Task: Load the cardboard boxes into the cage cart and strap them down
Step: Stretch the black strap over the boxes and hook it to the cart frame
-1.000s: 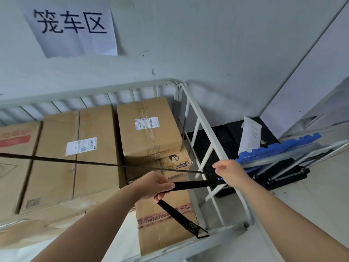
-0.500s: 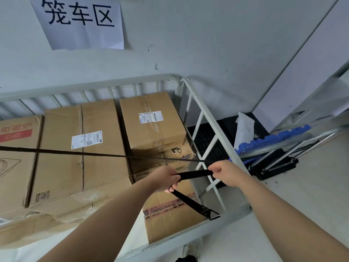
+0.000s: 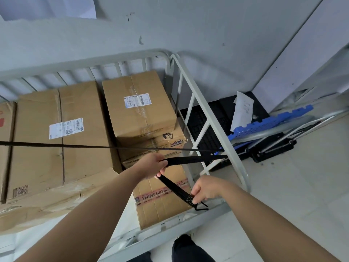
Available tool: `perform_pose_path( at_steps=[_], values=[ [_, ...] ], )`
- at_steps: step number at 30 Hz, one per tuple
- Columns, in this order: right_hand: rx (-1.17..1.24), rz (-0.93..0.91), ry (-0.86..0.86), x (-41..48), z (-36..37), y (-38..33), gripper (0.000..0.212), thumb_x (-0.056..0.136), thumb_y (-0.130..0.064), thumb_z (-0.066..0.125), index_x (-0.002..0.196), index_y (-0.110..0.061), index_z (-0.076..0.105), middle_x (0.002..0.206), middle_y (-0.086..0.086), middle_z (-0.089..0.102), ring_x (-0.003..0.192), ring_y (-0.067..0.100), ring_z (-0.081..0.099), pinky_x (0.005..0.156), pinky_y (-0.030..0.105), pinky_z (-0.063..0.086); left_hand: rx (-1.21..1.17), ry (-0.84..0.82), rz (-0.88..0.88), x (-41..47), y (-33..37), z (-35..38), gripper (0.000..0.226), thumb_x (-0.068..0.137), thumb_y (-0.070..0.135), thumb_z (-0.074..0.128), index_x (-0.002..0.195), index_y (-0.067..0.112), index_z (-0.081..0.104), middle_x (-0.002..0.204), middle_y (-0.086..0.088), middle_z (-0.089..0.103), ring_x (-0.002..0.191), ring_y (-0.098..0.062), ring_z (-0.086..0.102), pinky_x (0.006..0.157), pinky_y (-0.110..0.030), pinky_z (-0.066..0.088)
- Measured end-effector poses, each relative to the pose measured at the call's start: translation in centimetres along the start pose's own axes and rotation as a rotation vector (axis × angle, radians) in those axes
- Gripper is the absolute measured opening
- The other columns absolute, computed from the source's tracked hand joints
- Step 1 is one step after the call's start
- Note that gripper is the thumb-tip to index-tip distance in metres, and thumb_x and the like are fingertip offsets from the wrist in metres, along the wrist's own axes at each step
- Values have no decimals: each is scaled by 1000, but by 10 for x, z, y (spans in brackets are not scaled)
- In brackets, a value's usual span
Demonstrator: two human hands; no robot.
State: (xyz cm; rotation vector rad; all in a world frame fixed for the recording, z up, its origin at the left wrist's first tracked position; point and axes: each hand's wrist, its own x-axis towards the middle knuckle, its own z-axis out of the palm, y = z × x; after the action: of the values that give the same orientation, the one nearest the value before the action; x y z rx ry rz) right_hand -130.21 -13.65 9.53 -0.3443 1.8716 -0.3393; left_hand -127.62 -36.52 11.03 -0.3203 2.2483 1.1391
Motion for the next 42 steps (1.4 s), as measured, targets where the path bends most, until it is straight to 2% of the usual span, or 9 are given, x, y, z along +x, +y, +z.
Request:
perform_pose_path(
  at_steps=[8,11,15,20,23,29,34,37,42],
  values=[
    [-224,31,131,6,-7,15,21,85,-17,63,104,-11,71,67,-5,59,57,7,52,52,19,37,15,-68,-14,13,0,20,26,96,26,46,76,19,62,67,3,64,60,-7,59,60,-23,43],
    [-274,35,312,3,-27,25,17,87,-17,60,97,-13,73,82,7,69,70,18,62,62,28,49,-3,-67,-2,16,5,23,27,97,26,46,76,20,61,64,6,64,60,-7,59,62,-23,43],
    [57,-51,237,-2,-36,20,19,84,-13,64,102,-14,73,77,6,73,65,12,67,69,30,58,8,-45,1,11,6,1,22,97,29,49,88,18,66,64,5,62,61,-10,57,67,-28,45],
    [202,-249,537,-9,-45,-17,11,86,-19,65,88,-29,72,70,-6,71,64,5,67,59,19,51,17,67,20,-12,-3,-50,23,86,42,65,75,23,71,57,8,62,51,-4,53,55,-21,43],
    [186,-335,676,-13,-52,-51,20,87,-24,65,106,-27,69,85,-15,65,77,-2,60,67,13,42,53,78,32,-31,-12,-86,27,83,45,68,69,22,71,49,10,55,44,-4,45,54,-23,40],
    [123,-397,447,-15,-38,-154,35,93,-33,58,127,-26,59,126,-10,59,117,6,52,102,29,39,81,165,106,-81,-47,-159,27,81,43,71,68,19,71,51,7,59,46,-3,51,53,-20,45],
    [48,-402,450,-14,-22,-236,18,90,-37,57,93,-28,72,86,-9,72,86,15,65,84,34,48,124,228,144,-120,-84,-218,29,81,42,71,74,14,70,51,10,59,43,0,48,52,-19,43],
    [-25,-416,477,-11,-25,-269,31,87,-37,57,64,-19,66,67,-2,66,59,8,57,66,28,42,155,223,156,-136,-102,-251,22,81,38,72,71,18,70,51,11,59,45,0,48,55,-22,42],
    [-58,-412,457,3,-43,-317,31,89,-40,55,68,-21,67,61,-4,66,53,-1,55,68,25,37,209,237,141,-148,-125,-307,14,83,31,69,73,22,74,67,11,72,66,-11,58,70,-31,48]
  ],
)
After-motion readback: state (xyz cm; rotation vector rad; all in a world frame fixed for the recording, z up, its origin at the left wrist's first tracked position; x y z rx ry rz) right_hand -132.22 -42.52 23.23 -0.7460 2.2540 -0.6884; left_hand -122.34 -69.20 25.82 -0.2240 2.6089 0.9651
